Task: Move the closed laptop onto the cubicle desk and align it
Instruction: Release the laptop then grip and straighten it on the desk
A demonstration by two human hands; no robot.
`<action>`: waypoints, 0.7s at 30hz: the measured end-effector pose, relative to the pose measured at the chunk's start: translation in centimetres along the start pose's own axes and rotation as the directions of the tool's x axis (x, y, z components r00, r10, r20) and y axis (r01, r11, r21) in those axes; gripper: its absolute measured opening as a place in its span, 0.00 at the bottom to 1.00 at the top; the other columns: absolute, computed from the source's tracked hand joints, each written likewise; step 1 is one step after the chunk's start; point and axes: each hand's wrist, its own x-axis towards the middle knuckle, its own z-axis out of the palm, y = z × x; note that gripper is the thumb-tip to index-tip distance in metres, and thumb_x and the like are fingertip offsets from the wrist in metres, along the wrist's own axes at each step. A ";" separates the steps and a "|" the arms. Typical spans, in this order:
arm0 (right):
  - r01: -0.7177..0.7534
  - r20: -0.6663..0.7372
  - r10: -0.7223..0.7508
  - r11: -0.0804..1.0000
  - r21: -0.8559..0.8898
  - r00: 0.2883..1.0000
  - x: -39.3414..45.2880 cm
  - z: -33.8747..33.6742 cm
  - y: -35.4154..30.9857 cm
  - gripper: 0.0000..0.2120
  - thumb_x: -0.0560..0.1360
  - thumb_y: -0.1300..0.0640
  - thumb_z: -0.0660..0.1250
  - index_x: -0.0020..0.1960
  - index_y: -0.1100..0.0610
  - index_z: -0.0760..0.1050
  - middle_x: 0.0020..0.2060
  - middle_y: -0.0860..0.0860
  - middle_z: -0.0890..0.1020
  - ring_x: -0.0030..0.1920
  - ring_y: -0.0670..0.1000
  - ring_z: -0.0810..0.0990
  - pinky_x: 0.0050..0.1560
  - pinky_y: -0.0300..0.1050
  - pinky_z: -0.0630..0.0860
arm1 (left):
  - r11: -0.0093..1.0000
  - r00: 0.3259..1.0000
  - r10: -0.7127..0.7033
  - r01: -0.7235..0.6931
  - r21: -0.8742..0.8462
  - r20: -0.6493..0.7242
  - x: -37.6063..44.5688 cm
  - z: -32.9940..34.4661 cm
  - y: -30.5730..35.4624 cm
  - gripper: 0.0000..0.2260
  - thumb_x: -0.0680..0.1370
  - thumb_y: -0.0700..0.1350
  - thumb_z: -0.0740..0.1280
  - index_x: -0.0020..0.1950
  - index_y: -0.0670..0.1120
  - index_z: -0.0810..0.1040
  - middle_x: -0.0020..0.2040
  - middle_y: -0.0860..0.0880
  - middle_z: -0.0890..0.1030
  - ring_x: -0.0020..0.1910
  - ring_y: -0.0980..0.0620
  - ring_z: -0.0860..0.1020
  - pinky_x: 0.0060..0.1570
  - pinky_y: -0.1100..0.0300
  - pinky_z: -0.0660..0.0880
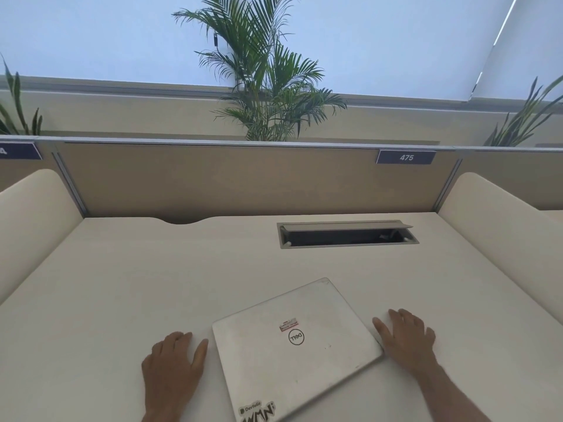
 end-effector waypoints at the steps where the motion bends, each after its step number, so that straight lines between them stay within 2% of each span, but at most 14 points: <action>1: 0.007 -0.028 -0.006 1.000 0.023 1.000 0.1 -0.3 -0.6 0.27 0.79 0.34 0.55 0.72 0.47 0.69 0.73 0.50 0.70 0.74 0.54 0.67 0.72 0.58 0.63 | 1.000 1.000 -0.011 0.011 -0.003 -0.010 0.1 -0.1 0.5 0.16 0.78 0.57 0.68 0.59 0.49 0.84 0.62 0.48 0.82 0.62 0.42 0.77 0.60 0.46 0.70; 5: 0.038 0.043 -0.046 0.985 0.169 0.998 0.9 -1.7 -3.2 0.19 0.80 0.40 0.58 0.60 0.50 0.78 0.61 0.53 0.77 0.64 0.58 0.75 0.64 0.52 0.71 | 0.995 0.995 -0.069 0.074 -0.067 0.070 0.5 -0.9 2.8 0.19 0.79 0.60 0.61 0.48 0.48 0.85 0.52 0.46 0.82 0.53 0.42 0.80 0.51 0.50 0.77; 7: 0.072 0.093 -0.095 0.972 0.224 0.991 1.1 -2.0 -4.5 0.17 0.80 0.42 0.60 0.53 0.54 0.79 0.54 0.55 0.79 0.61 0.59 0.77 0.61 0.51 0.74 | 0.983 0.989 -0.097 0.114 -0.147 0.115 0.4 -0.9 4.0 0.21 0.79 0.60 0.61 0.38 0.46 0.81 0.46 0.44 0.82 0.46 0.42 0.81 0.47 0.52 0.78; 8: 0.080 0.121 -0.112 0.966 0.244 0.986 1.2 -2.0 -5.0 0.18 0.80 0.43 0.60 0.54 0.56 0.79 0.55 0.56 0.79 0.61 0.59 0.78 0.61 0.50 0.75 | 0.976 0.985 -0.111 0.134 -0.173 0.136 0.4 -0.8 4.5 0.21 0.78 0.60 0.62 0.33 0.46 0.76 0.42 0.44 0.82 0.42 0.42 0.80 0.44 0.54 0.77; 10: 0.070 0.168 -0.122 0.956 0.283 0.978 1.3 -2.0 -6.1 0.20 0.80 0.44 0.61 0.61 0.58 0.78 0.60 0.58 0.79 0.61 0.58 0.78 0.63 0.49 0.73 | 0.966 0.976 -0.135 0.169 -0.198 0.173 0.3 -0.7 5.5 0.23 0.76 0.60 0.65 0.28 0.46 0.70 0.35 0.47 0.79 0.37 0.44 0.78 0.38 0.55 0.72; 12: 0.047 0.201 -0.113 0.950 0.308 0.973 1.3 -2.0 -6.9 0.20 0.79 0.45 0.61 0.62 0.58 0.77 0.61 0.57 0.77 0.61 0.57 0.77 0.62 0.48 0.73 | 0.952 0.968 -0.154 0.199 -0.231 0.198 0.2 -0.7 6.1 0.22 0.75 0.59 0.68 0.29 0.46 0.69 0.33 0.48 0.77 0.35 0.45 0.76 0.37 0.55 0.69; 16: 0.010 0.233 -0.093 0.941 0.338 0.968 1.2 -1.7 -8.1 0.18 0.78 0.45 0.61 0.60 0.57 0.76 0.61 0.57 0.77 0.58 0.58 0.78 0.57 0.47 0.73 | 0.911 0.947 -0.213 0.281 -0.303 0.240 0.2 -0.7 6.1 0.19 0.74 0.58 0.69 0.32 0.46 0.71 0.34 0.48 0.79 0.36 0.47 0.77 0.36 0.55 0.68; 18: -0.019 0.255 -0.069 0.945 0.327 0.964 1.0 -1.7 -8.6 0.20 0.77 0.45 0.62 0.61 0.56 0.75 0.61 0.57 0.75 0.61 0.59 0.77 0.60 0.49 0.74 | 0.886 0.933 -0.230 0.319 -0.336 0.278 0.1 -0.6 6.3 0.17 0.74 0.57 0.70 0.35 0.46 0.74 0.37 0.48 0.81 0.40 0.46 0.79 0.39 0.55 0.72; 21: -0.052 0.264 -0.036 0.946 0.321 0.964 0.8 -1.8 -8.9 0.19 0.74 0.46 0.64 0.60 0.56 0.74 0.59 0.57 0.76 0.61 0.60 0.76 0.61 0.51 0.75 | 0.852 0.911 -0.241 0.364 -0.375 0.336 -0.2 -0.5 6.8 0.15 0.74 0.56 0.70 0.46 0.44 0.79 0.47 0.45 0.83 0.48 0.42 0.81 0.48 0.52 0.77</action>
